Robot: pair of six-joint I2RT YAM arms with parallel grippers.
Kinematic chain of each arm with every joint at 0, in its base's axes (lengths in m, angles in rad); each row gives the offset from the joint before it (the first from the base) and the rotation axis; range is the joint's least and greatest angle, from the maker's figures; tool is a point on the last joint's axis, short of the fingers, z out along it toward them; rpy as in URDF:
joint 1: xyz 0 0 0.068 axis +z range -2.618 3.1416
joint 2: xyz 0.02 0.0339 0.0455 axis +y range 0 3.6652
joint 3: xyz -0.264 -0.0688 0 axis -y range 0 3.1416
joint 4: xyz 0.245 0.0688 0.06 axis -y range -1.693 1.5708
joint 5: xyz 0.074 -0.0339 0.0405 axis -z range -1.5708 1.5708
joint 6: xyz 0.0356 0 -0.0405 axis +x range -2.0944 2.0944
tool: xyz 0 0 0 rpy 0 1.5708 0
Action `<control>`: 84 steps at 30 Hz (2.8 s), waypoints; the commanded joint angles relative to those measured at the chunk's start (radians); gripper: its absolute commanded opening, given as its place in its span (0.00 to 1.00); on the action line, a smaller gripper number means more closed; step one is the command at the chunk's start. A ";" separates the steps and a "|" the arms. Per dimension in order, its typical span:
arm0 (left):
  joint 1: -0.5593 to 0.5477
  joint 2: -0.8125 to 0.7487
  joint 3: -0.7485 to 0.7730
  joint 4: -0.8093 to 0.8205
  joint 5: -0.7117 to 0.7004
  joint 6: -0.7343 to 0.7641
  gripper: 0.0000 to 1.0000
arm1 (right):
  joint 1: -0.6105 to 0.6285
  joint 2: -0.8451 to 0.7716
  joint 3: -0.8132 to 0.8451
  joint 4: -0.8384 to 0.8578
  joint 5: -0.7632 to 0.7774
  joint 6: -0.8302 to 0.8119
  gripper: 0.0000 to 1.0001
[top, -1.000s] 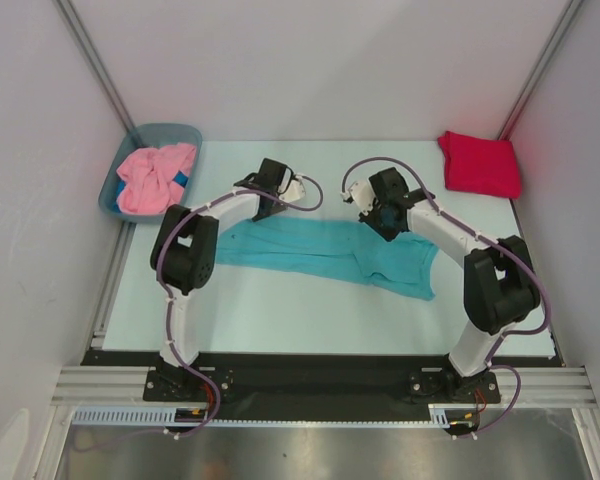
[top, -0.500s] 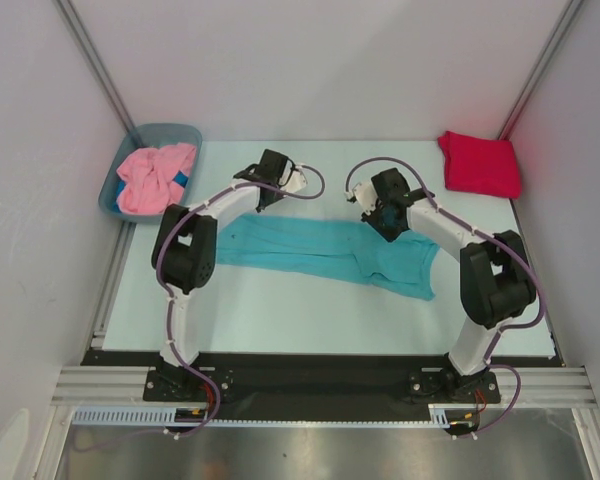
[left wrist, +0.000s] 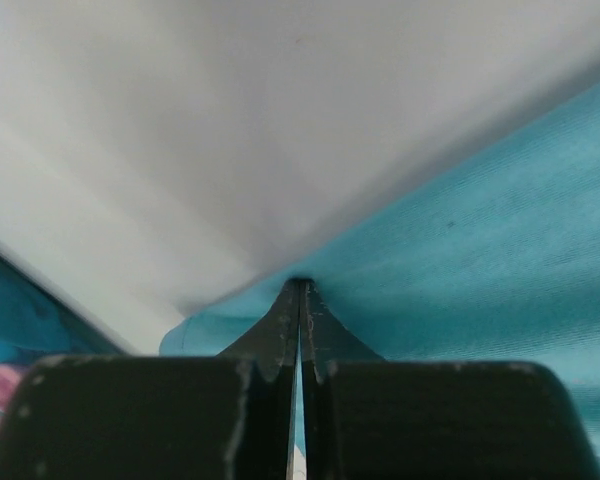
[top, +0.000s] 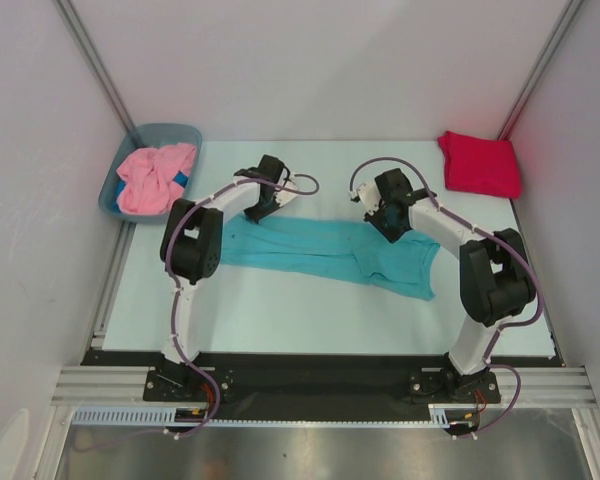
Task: Fold and stack the t-shirts
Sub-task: Fold the tshirt
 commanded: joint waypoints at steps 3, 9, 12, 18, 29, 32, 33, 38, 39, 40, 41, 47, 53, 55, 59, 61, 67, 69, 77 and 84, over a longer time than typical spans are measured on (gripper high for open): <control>0.045 0.047 0.057 -0.072 0.004 -0.044 0.00 | -0.008 -0.002 -0.010 0.020 -0.029 0.039 0.17; 0.061 0.035 0.069 -0.092 -0.001 -0.044 0.00 | -0.010 0.013 -0.035 -0.005 -0.037 0.029 0.17; 0.066 0.026 0.075 -0.110 -0.007 -0.042 0.00 | -0.010 0.027 -0.046 -0.012 -0.035 0.022 0.17; 0.094 0.038 0.109 -0.176 -0.010 -0.029 0.00 | -0.043 0.070 -0.030 -0.019 -0.037 0.018 0.16; 0.141 0.116 0.152 -0.205 -0.136 -0.030 0.00 | -0.065 0.056 -0.036 -0.032 -0.066 0.035 0.16; 0.146 0.154 0.190 -0.208 -0.179 -0.050 0.00 | -0.067 0.044 -0.049 -0.042 -0.081 0.035 0.16; 0.146 0.167 0.204 -0.208 -0.188 -0.050 0.00 | -0.067 0.038 -0.052 -0.042 -0.083 0.036 0.17; 0.152 0.210 0.258 -0.208 -0.275 -0.048 0.00 | -0.067 0.032 -0.069 -0.039 -0.086 0.044 0.17; 0.153 0.220 0.276 -0.208 -0.288 -0.048 0.00 | -0.065 0.032 -0.073 -0.037 -0.087 0.045 0.17; 0.158 0.234 0.290 -0.208 -0.301 -0.047 0.01 | -0.065 0.030 -0.075 -0.039 -0.092 0.048 0.17; 0.161 0.242 0.299 -0.208 -0.311 -0.041 0.00 | -0.065 0.029 -0.078 -0.039 -0.093 0.050 0.16; 0.167 0.263 0.344 -0.211 -0.352 -0.039 0.00 | -0.063 0.023 -0.081 -0.034 -0.084 0.053 0.17; 0.184 0.225 0.431 -0.201 -0.384 -0.085 0.00 | -0.063 0.012 -0.084 -0.034 -0.081 0.062 0.17; 0.184 0.199 0.442 -0.184 -0.367 -0.088 0.00 | -0.062 0.012 -0.085 -0.034 -0.080 0.064 0.17; 0.183 0.115 0.442 -0.174 -0.261 -0.094 0.04 | -0.057 0.021 -0.084 -0.029 -0.069 0.065 0.17; 0.180 0.040 0.418 -0.178 -0.208 -0.098 0.18 | -0.057 0.023 -0.087 -0.023 -0.064 0.065 0.17; 0.158 -0.175 0.223 -0.184 0.002 -0.078 0.38 | -0.059 0.047 -0.089 0.007 -0.047 0.064 0.17; 0.154 -0.204 0.157 -0.182 0.057 -0.073 0.51 | -0.071 0.058 -0.079 0.018 0.000 0.061 0.17; 0.150 -0.254 0.085 -0.188 0.113 -0.071 1.00 | -0.126 0.122 -0.004 0.049 0.077 0.059 0.17; 0.141 -0.332 0.046 -0.188 0.130 -0.041 1.00 | -0.143 0.265 0.143 0.052 0.084 0.062 0.17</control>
